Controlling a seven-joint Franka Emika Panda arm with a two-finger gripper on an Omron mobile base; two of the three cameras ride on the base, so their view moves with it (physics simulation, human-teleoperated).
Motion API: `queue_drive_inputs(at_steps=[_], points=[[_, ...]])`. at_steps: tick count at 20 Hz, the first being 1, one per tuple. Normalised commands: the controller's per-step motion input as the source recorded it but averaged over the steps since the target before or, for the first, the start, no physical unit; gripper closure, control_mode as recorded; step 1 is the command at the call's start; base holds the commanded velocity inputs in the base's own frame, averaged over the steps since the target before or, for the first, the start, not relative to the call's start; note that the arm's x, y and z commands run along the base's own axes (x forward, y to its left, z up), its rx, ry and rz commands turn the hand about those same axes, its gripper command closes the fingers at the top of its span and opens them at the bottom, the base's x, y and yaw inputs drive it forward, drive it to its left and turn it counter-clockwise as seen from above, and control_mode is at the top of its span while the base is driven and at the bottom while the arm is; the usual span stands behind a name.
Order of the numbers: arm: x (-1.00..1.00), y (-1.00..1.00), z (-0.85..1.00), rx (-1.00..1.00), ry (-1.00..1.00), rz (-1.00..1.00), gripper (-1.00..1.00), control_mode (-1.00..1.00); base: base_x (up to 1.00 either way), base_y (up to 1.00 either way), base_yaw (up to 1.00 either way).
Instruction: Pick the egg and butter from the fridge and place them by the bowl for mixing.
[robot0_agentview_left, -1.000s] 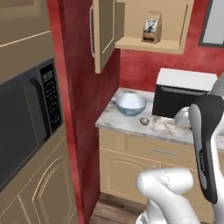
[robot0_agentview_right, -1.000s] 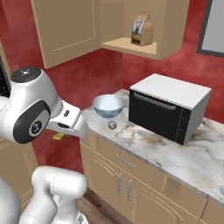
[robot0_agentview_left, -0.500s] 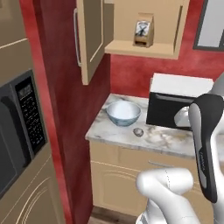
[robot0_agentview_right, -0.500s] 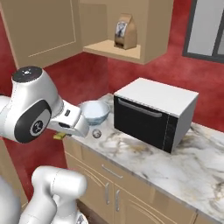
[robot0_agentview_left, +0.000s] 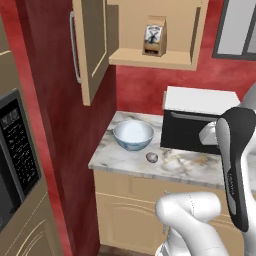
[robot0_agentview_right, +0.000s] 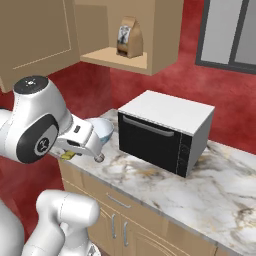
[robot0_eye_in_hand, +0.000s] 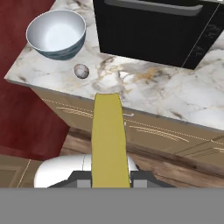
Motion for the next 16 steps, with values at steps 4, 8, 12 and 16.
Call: queue_drive_inputs(at_steps=[4, 8, 12, 16], points=[[0.0, 0.0, 0.0, 0.0, 0.0, 0.0, 1.0, 1.0, 0.41, 0.21, -0.07], [0.0, 0.0, 0.0, 0.0, 0.0, 0.0, 1.0, 1.0, 0.42, 0.24, -0.02], [0.0, 0.0, 0.0, 0.0, 0.0, 0.0, 1.0, 1.0, 0.49, 0.23, 0.0], [0.0, 0.0, 0.0, 0.0, 0.0, 0.0, 1.0, 1.0, 0.36, 0.1, -0.03]])
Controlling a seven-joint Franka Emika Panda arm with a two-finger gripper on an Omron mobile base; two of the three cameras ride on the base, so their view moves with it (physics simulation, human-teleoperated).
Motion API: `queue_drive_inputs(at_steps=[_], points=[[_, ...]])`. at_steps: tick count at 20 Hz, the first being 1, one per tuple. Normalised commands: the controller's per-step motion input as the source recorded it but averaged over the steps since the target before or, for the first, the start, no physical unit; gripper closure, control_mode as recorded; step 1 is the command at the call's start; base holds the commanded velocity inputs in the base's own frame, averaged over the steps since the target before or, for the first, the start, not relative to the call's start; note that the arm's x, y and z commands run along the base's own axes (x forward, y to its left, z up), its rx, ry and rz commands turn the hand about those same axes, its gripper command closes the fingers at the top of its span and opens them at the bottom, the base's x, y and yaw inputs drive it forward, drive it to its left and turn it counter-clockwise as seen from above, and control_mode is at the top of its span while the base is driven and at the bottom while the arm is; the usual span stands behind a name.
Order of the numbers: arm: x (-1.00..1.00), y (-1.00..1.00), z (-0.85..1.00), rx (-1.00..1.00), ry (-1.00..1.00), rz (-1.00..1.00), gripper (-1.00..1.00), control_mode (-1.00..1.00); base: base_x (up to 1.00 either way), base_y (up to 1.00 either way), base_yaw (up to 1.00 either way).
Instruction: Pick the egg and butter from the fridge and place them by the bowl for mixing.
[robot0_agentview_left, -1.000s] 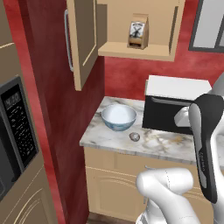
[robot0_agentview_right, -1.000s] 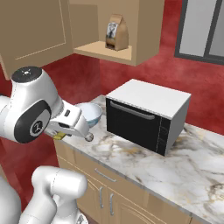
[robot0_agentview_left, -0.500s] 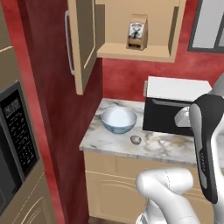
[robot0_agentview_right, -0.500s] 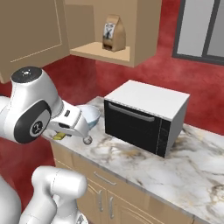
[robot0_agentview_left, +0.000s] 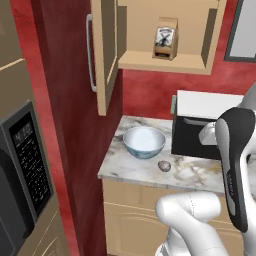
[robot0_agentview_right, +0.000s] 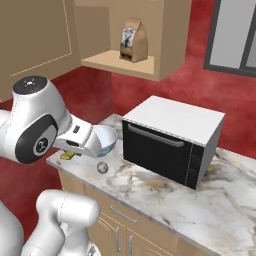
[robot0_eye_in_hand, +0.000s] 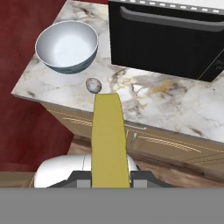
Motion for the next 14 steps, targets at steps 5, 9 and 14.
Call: queue_drive_inputs(at_steps=[5, 9, 14], points=[[0.0, 0.0, 0.0, 0.0, 0.0, 0.0, 1.0, 1.0, 0.08, 0.02, -0.03], [0.0, 0.0, 0.0, 0.0, 0.0, 0.0, 1.0, 1.0, 0.0, 0.0, 0.0], [0.0, 0.0, 0.0, 0.0, 0.0, 0.0, 1.0, 1.0, 0.0, 0.0, 0.0]])
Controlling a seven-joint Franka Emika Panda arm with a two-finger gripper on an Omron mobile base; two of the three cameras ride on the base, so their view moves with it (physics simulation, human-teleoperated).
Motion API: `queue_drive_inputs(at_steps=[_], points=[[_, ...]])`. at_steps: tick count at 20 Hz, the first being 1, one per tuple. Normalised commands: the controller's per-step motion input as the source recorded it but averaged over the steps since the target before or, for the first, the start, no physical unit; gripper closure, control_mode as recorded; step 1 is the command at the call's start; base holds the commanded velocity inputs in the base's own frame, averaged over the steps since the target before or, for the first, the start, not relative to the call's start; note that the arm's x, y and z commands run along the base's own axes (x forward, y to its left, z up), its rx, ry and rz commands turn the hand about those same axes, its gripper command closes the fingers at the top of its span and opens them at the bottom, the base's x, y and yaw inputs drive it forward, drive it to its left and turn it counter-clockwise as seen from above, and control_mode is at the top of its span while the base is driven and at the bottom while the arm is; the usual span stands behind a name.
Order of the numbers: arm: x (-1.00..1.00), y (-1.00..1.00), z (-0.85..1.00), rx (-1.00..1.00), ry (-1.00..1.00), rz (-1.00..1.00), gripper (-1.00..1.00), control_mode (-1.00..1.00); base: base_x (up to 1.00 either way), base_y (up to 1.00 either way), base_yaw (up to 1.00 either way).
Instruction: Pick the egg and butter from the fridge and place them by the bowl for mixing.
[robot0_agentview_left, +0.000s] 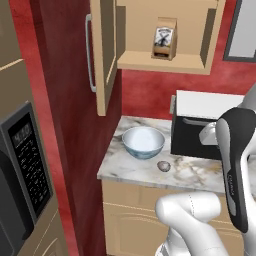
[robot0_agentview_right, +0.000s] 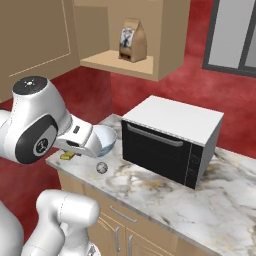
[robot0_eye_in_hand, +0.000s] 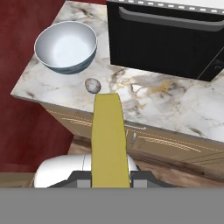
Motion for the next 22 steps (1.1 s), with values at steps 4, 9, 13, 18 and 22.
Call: queue_drive_inputs(at_steps=[4, 9, 13, 18, 22], points=[[0.0, 0.0, 0.0, 0.0, 0.0, 0.0, 1.0, 1.0, 0.0, 0.0, 0.0], [0.0, 0.0, 0.0, 0.0, 0.0, 0.0, 1.0, 1.0, 0.0, 0.0, 0.0], [0.0, 0.0, 0.0, 0.0, 0.0, 0.0, 1.0, -1.0, 0.0, 0.0, 0.0], [-0.02, -0.1, -0.01, 0.0, 0.01, 0.11, 1.0, -1.0, 0.0, 0.0, 0.0], [-0.09, -0.1, -0.14, 0.0, 0.01, 0.28, 1.0, -1.0, 0.0, 0.0, 0.0]])
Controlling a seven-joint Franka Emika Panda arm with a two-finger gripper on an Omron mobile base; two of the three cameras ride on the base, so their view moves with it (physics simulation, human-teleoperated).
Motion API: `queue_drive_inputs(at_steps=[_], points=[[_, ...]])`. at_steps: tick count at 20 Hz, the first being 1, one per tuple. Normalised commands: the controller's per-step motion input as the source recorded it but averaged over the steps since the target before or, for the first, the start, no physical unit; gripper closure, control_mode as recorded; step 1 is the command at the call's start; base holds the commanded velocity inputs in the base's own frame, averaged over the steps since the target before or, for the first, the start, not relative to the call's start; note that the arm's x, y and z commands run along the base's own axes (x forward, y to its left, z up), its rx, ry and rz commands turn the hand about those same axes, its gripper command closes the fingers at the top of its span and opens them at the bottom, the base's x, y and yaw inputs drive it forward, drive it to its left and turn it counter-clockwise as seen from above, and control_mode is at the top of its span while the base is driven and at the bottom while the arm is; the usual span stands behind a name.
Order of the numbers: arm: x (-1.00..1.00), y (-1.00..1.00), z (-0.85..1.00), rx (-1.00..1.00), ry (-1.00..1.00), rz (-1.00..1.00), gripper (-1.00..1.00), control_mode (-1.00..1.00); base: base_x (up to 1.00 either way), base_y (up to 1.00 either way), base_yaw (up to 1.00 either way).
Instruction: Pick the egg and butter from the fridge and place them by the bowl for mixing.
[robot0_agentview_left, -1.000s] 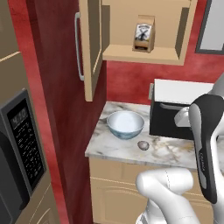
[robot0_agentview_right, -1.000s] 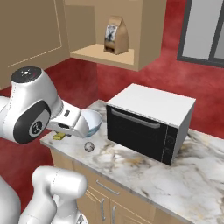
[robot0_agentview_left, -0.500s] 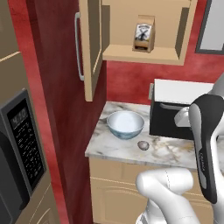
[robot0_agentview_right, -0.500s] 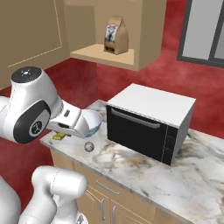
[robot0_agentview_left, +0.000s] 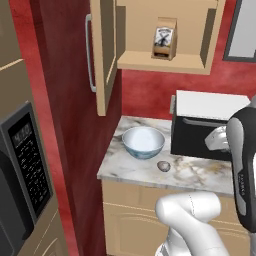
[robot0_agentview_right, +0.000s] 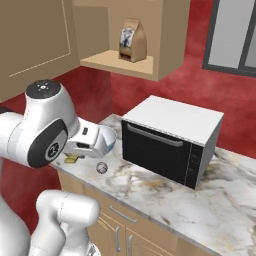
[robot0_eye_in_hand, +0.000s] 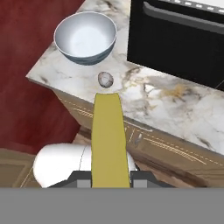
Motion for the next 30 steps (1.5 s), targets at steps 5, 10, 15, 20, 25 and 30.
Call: queue_drive_inputs(at_steps=[5, 10, 15, 20, 25, 30], points=[[-0.05, -0.1, -0.22, -0.02, 0.03, 0.41, 1.0, -1.0, 0.0, 0.0, 0.0], [0.0, -0.05, -0.34, -0.05, 0.06, 0.09, 1.0, -1.0, 0.0, 0.0, 0.0], [0.1, -0.05, -0.45, 0.01, 0.05, 0.0, 1.0, -1.0, 0.0, 0.0, 0.0], [0.13, 0.0, -0.41, 0.03, 0.02, 0.0, 1.0, -1.0, 0.0, 0.0, 0.0], [0.41, -0.01, -0.25, 0.02, 0.08, 0.0, 1.0, -1.0, 0.0, 0.0, 0.0], [0.49, -0.06, -0.16, 0.01, 0.08, 0.0, 1.0, -1.0, 0.0, 0.0, 0.0]])
